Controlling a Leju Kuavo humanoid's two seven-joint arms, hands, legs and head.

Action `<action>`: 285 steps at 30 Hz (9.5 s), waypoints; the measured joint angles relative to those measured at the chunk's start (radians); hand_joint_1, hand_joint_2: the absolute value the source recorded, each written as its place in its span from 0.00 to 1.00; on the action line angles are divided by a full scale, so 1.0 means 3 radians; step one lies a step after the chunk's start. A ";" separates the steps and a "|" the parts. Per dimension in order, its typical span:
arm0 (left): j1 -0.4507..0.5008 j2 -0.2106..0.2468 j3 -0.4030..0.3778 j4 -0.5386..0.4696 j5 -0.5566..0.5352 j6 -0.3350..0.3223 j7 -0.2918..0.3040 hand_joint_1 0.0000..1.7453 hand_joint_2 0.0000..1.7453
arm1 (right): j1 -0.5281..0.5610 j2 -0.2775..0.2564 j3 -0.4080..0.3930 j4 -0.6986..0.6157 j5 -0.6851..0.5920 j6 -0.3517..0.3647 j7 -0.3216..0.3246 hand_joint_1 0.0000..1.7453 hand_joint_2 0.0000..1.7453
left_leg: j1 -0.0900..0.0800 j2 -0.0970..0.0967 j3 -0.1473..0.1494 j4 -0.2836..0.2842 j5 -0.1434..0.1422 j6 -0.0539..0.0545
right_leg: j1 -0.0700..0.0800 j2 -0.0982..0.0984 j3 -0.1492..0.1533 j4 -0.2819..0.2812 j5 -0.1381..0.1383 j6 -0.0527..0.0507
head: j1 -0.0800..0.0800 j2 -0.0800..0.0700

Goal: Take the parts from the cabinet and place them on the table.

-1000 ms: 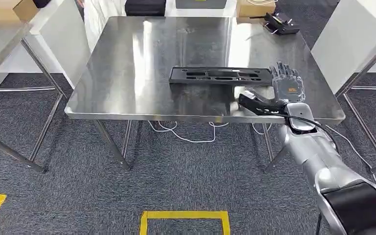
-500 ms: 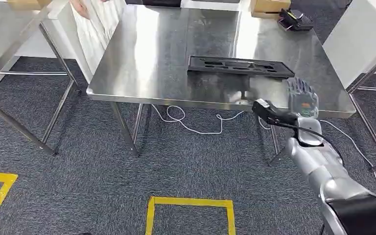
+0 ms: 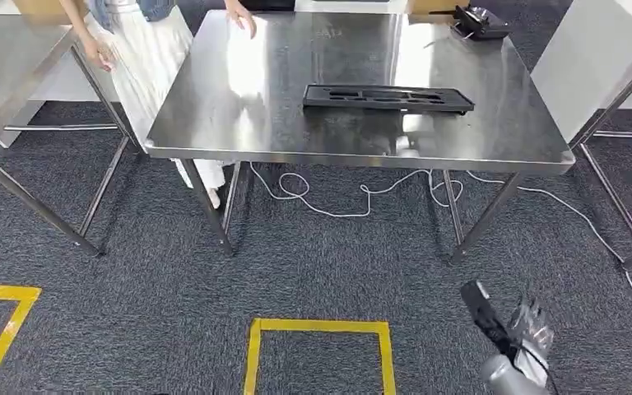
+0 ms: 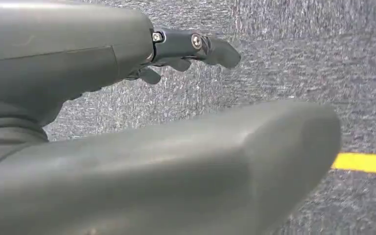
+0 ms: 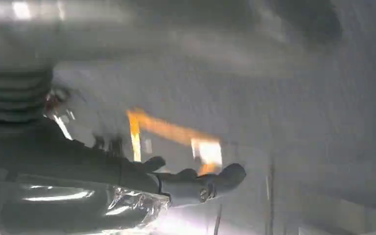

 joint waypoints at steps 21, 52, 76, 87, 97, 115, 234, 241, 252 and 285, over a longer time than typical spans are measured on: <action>-0.0052 -0.0018 -0.0113 -0.0014 -0.0307 0.0075 0.0089 0.00 0.00 | 0.1014 0.0584 -0.0436 0.0177 -0.0039 0.0782 -0.0317 0.00 1.00 | -0.0041 0.0078 0.0255 -0.1079 0.0787 0.0100 | -0.0032 0.0036 0.0587 0.0050 -0.0350 0.0238 | 0.0065 0.0000; 0.0043 -0.0032 -0.0189 -0.0011 -0.0431 0.0210 0.0209 0.00 0.00 | 0.1089 0.0688 -0.0840 0.0233 -0.0316 0.1047 -0.0278 0.00 1.00 | -0.0023 0.0074 0.0143 -0.1006 0.0840 0.0068 | -0.0008 0.0042 0.0695 -0.0125 -0.0548 0.0196 | 0.0053 0.0000; 0.0061 -0.0051 -0.0189 -0.0008 -0.0479 0.0215 0.0215 0.00 0.00 | 0.1115 0.0671 -0.0861 0.0245 -0.0186 0.1255 -0.0164 0.00 1.00 | 0.0013 0.0045 0.0455 -0.0990 0.0469 0.0148 | -0.0024 0.0014 -0.0374 0.1036 -0.0657 0.0119 | 0.0067 0.0000; 0.0042 -0.0056 -0.0189 -0.0008 -0.0479 0.0200 0.0250 0.00 0.00 | 0.1121 0.0669 -0.0867 0.0248 -0.0197 0.1306 -0.0161 0.00 1.00 | 0.0023 0.0209 0.0288 -0.0890 0.0587 -0.0024 | -0.0019 -0.0075 0.0416 0.0002 -0.0410 0.0053 | 0.0059 0.0000; 0.0044 -0.0030 -0.0191 -0.0008 -0.0488 0.0146 0.0294 0.00 0.00 | 0.1145 0.0688 -0.0881 0.0256 -0.0194 0.1357 -0.0156 0.00 0.00 | 0.0040 -0.0308 0.0567 -0.0833 0.0414 0.0060 | 0.0026 0.0253 0.0270 0.0064 -0.0300 -0.0019 | 0.0065 0.0000; -0.0016 -0.0038 -0.0191 -0.0009 -0.0488 0.0059 0.0293 0.00 0.00 | 0.1116 0.0688 -0.0882 0.0259 -0.0135 0.1459 -0.0067 0.00 0.00 | 0.0012 0.0422 0.0620 -0.1045 0.0434 -0.0021 | -0.0031 -0.0154 0.0120 0.0077 -0.0217 0.0156 | 0.0076 0.0000; 0.0020 0.0038 -0.0203 0.0038 -0.0874 -0.0688 0.1658 0.00 0.00 | 0.1112 0.0643 -0.1749 0.0259 -0.0545 0.1732 -0.0010 0.00 0.00 | -0.0009 0.0360 0.0575 -0.1007 0.0429 0.0073 | -0.0067 -0.0259 0.0051 0.0155 -0.0236 0.0206 | 0.0086 0.0000; -0.0016 0.0042 -0.0197 0.0038 -0.0882 -0.0685 0.1657 0.00 0.00 | 0.1112 0.0646 -0.1775 0.0258 -0.0545 0.1735 -0.0014 0.00 0.00 | 0.0043 0.0142 0.0517 -0.0733 0.0149 -0.0063 | -0.0052 -0.0024 0.0037 0.0150 -0.0167 0.0024 | 0.0042 0.0000; 0.0001 0.0062 -0.0178 0.0042 -0.0882 -0.0684 0.1658 0.00 0.00 | 0.1108 0.0675 -0.1802 0.0258 -0.0534 0.1759 -0.0051 0.00 0.00 | -0.0034 -0.0269 0.0566 -0.0927 0.0358 0.0151 | 0.0033 0.0444 -0.0003 0.0159 -0.0117 -0.0002 | 0.0041 0.0000; -0.0018 0.0050 -0.0121 0.0042 -0.0899 -0.0678 0.1658 0.00 0.00 | 0.1114 0.0675 -0.1805 0.0258 -0.0463 0.1791 -0.0053 0.00 0.00 | -0.0019 -0.0250 0.0616 -0.0975 0.0351 0.0101 | -0.0047 0.0549 -0.0063 0.0102 -0.0047 0.0135 | 0.0036 0.0000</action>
